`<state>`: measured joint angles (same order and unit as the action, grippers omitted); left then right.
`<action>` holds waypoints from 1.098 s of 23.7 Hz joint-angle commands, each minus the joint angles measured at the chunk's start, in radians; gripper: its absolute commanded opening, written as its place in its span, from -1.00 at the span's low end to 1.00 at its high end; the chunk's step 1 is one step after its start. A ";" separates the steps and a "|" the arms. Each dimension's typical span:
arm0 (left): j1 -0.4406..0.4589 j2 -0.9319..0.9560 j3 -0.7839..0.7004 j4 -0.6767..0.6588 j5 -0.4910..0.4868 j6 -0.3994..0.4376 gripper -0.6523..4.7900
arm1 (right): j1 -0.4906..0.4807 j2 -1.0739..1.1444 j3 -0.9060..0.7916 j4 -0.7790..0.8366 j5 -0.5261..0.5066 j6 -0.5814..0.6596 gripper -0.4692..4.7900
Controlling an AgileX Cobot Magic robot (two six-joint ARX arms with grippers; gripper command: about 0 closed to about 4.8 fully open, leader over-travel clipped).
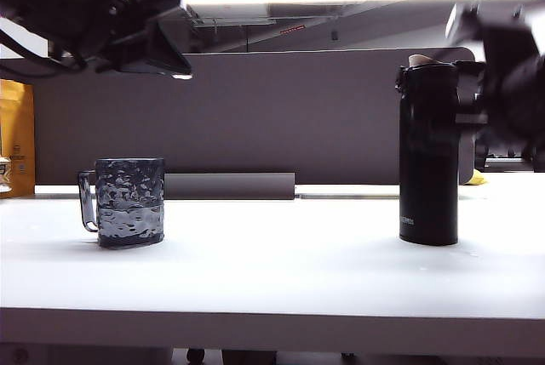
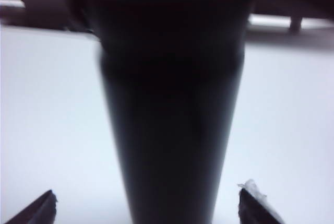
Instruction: Pick up the black thermos, pour some water into the cup, then place the black thermos back on the table.
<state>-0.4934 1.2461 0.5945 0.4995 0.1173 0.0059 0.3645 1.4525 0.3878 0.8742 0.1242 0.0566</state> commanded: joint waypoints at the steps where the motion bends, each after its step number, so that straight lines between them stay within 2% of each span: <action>1: 0.001 0.024 0.004 0.087 0.002 -0.022 -0.78 | 0.000 0.101 0.004 0.189 0.016 -0.005 1.00; 6: 0.001 0.029 0.003 0.081 -0.002 -0.018 -0.78 | -0.001 0.229 0.014 0.336 0.073 -0.009 1.00; 15: 0.000 0.063 0.003 0.085 0.001 -0.013 -0.78 | -0.001 0.320 0.129 0.332 0.081 -0.044 1.00; 17: -0.006 0.066 0.003 0.077 0.055 0.001 -0.78 | -0.001 0.324 0.155 0.327 0.084 -0.077 1.00; 20: -0.028 0.066 0.003 0.079 0.159 0.074 -0.78 | -0.001 0.325 0.166 0.326 0.084 -0.084 1.00; 23: -0.067 0.066 0.003 0.079 0.175 0.099 -0.78 | -0.001 0.325 0.166 0.296 0.114 -0.084 1.00; 25: -0.087 0.066 0.003 0.079 0.175 0.099 -0.78 | -0.001 0.326 0.166 0.280 0.129 -0.084 0.91; 26: -0.098 0.066 0.003 0.079 0.175 0.099 -0.78 | -0.001 0.326 0.166 0.282 0.129 -0.083 0.75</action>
<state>-0.5842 1.3148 0.5949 0.5648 0.2878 0.1009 0.3622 1.7802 0.5507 1.1442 0.2470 -0.0238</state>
